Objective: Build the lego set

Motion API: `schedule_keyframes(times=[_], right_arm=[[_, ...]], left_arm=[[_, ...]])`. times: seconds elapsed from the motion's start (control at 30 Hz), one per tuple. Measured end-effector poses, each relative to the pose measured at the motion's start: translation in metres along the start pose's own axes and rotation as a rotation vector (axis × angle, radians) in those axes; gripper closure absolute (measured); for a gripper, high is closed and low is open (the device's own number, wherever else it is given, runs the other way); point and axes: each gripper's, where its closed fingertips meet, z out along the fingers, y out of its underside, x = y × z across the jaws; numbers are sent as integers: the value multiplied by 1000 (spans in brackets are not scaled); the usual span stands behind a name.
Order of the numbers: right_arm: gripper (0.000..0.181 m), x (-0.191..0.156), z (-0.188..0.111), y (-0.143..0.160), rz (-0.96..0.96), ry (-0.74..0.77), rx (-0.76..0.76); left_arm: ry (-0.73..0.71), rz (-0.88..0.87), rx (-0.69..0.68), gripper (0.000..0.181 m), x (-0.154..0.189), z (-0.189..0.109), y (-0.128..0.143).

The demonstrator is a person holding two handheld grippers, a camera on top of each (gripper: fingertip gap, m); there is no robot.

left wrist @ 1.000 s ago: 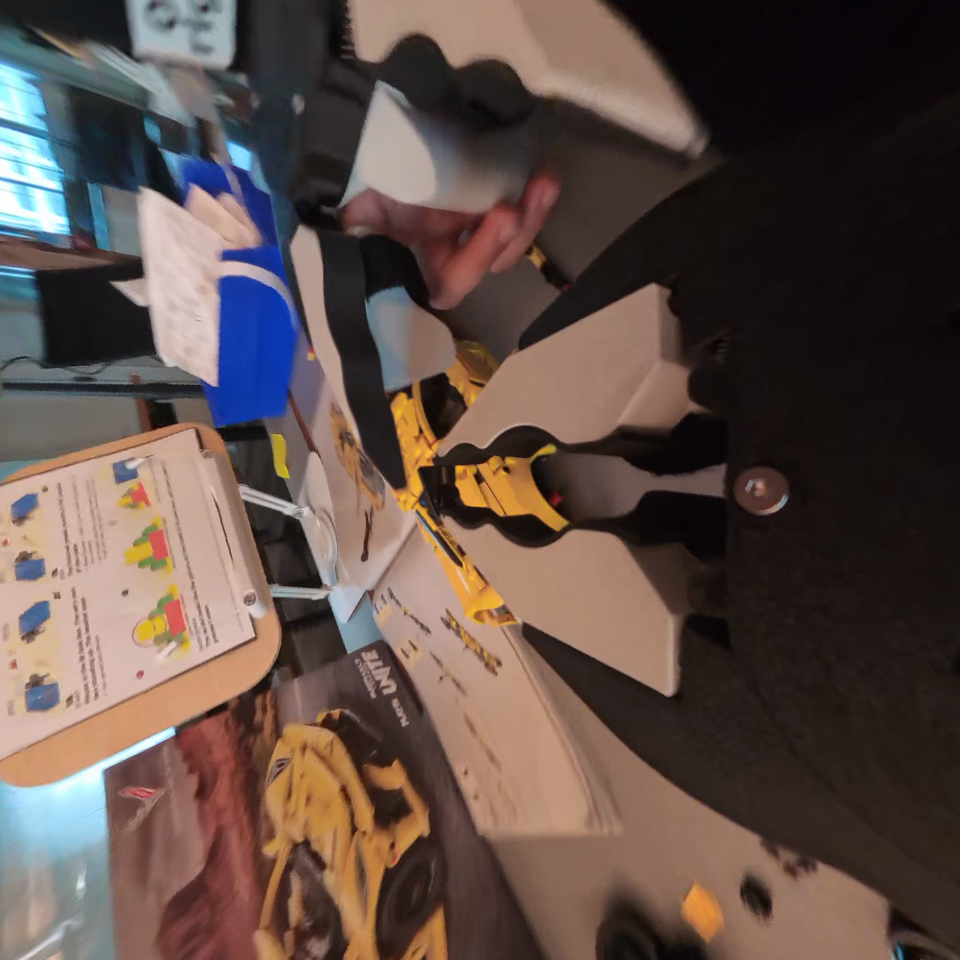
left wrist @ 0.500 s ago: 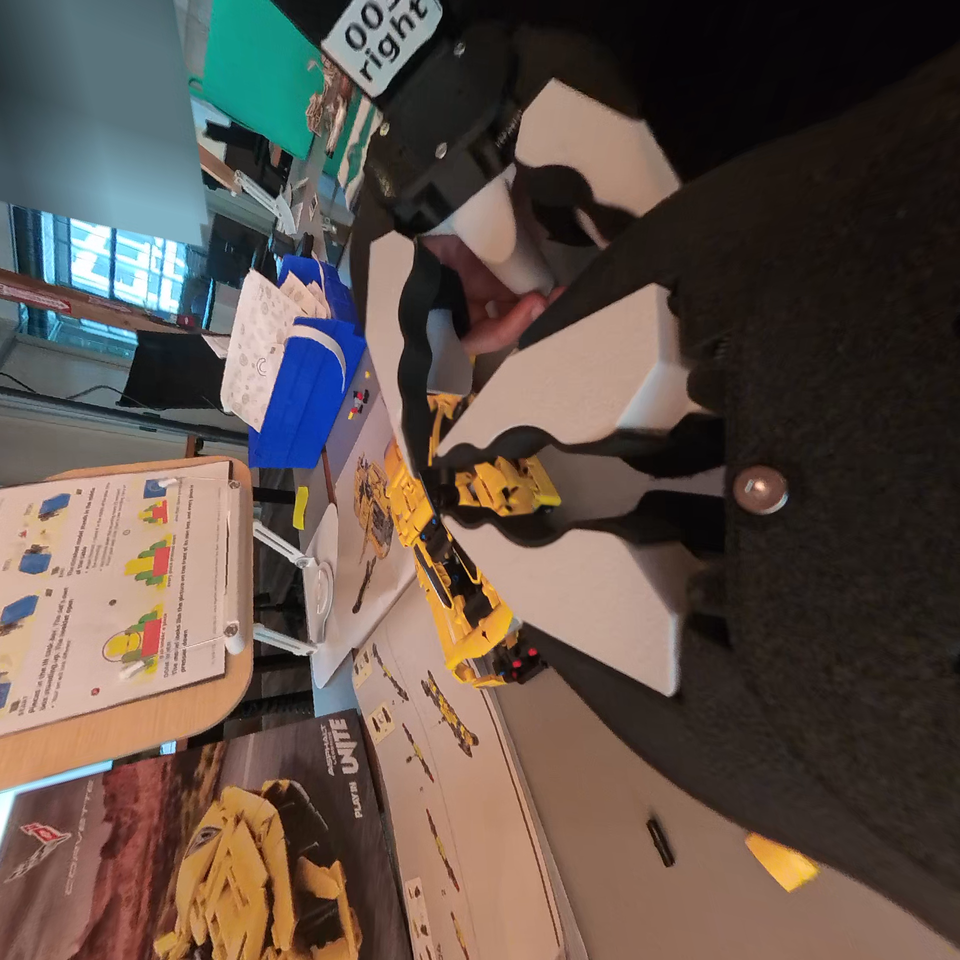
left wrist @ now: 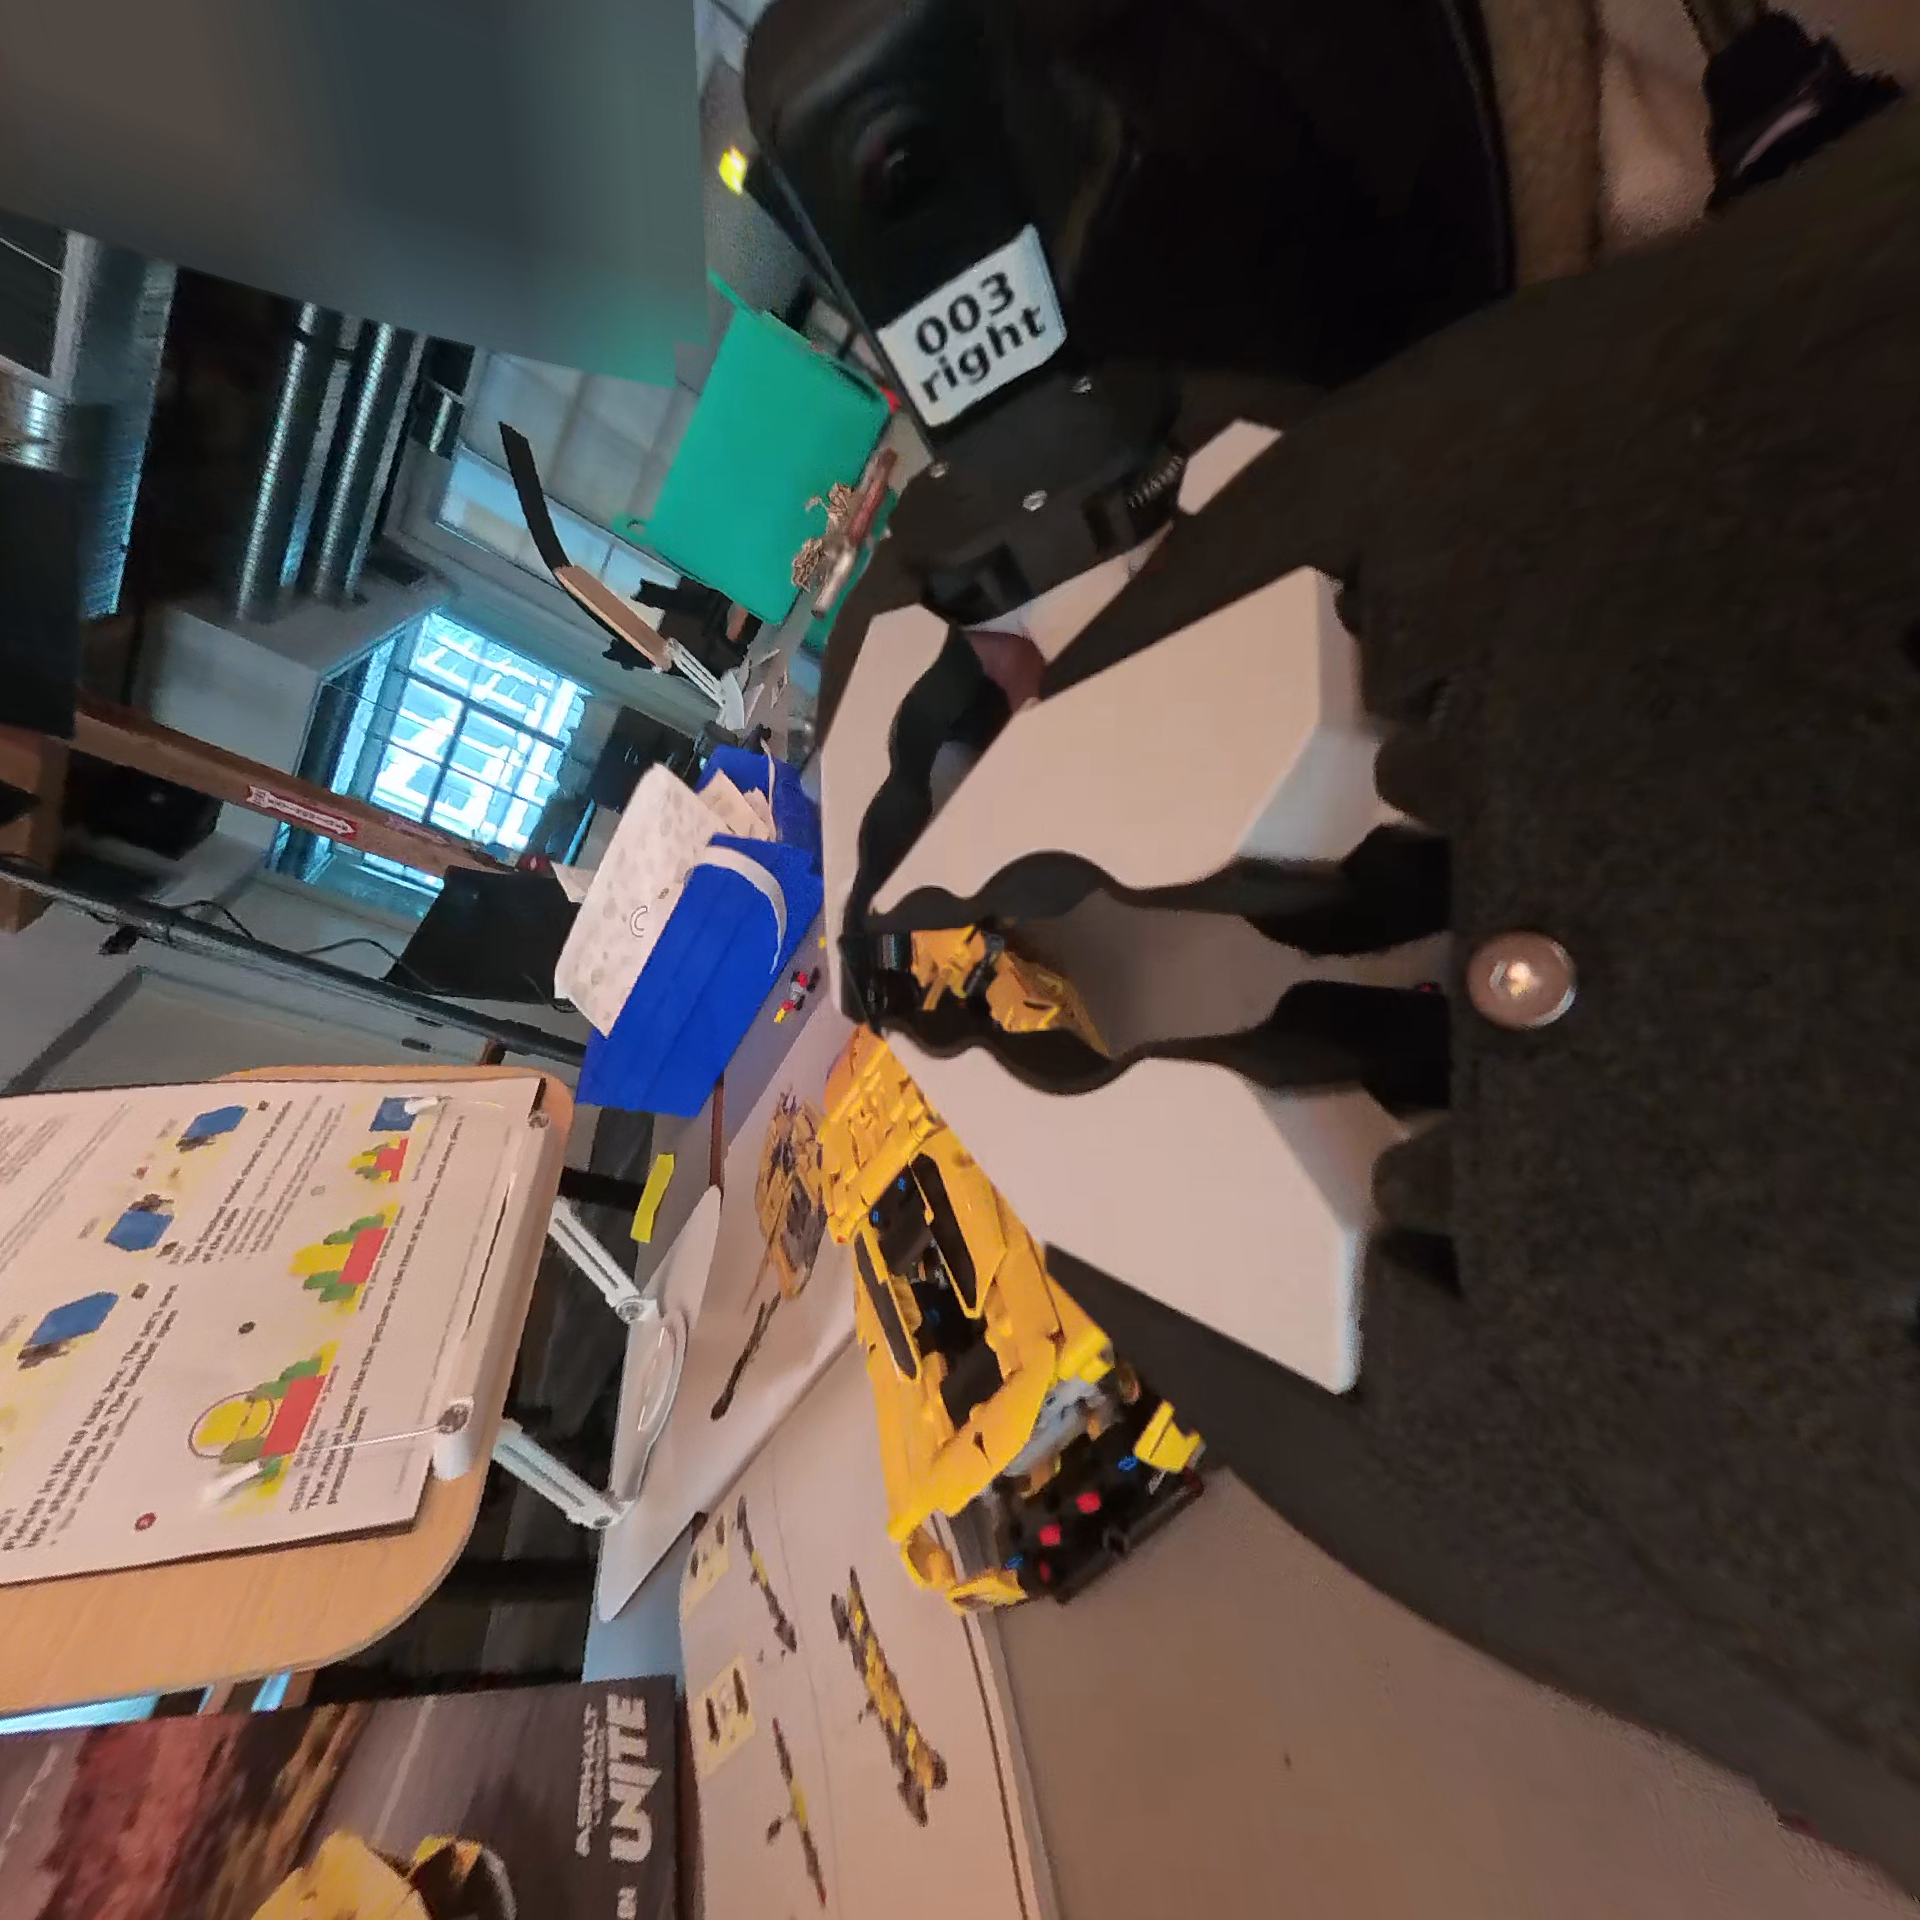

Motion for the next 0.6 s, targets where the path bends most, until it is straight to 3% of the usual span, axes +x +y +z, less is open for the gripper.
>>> schedule_keyframes(times=[0.1,0.17,0.23,0.4,0.47,0.6], right_arm=[[66,17,-5,-6,-47,94,13],[67,10,-4,-9,-35,59,30],[51,-2,3,-2,-58,26,0],[69,10,-4,-13,-123,100,32],[59,2,0,-10,-111,69,33],[66,5,-4,-18,-46,65,74]], left_arm=[[20,-42,28,166,0,-1,-4],[40,-68,44,166,1,-2,-6],[35,-81,42,166,-1,-2,-5],[86,-144,55,166,2,-1,-5],[86,-150,53,166,1,-1,-5],[166,-178,86,166,11,-3,-11]])
